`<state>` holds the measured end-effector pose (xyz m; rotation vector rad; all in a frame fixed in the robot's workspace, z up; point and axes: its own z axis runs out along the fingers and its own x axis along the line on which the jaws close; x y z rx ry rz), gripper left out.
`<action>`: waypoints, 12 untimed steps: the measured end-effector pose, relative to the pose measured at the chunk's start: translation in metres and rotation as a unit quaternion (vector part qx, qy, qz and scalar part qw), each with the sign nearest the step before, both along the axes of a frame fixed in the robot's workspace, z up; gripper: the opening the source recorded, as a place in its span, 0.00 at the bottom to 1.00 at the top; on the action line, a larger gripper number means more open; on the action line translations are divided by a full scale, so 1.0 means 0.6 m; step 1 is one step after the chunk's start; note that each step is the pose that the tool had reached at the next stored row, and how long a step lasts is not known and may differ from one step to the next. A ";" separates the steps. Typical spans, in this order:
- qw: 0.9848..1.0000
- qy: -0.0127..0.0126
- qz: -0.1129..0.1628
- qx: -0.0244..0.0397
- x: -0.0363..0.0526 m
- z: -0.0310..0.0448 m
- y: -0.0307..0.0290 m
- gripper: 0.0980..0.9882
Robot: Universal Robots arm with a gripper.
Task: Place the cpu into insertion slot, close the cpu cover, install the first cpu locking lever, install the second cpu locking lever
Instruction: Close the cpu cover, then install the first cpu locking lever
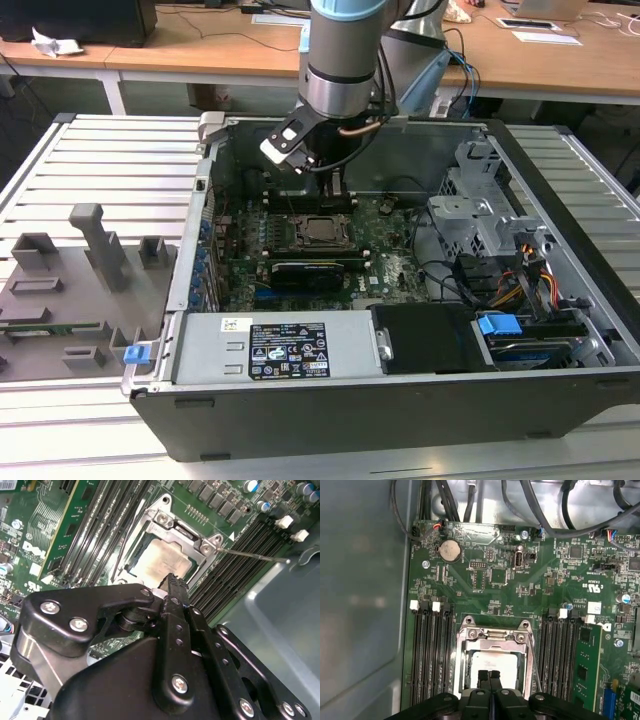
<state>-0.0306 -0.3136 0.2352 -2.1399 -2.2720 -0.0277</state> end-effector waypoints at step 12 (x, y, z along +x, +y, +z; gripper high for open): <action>1.000 0.000 0.000 -0.001 -0.003 0.019 0.0000 0.01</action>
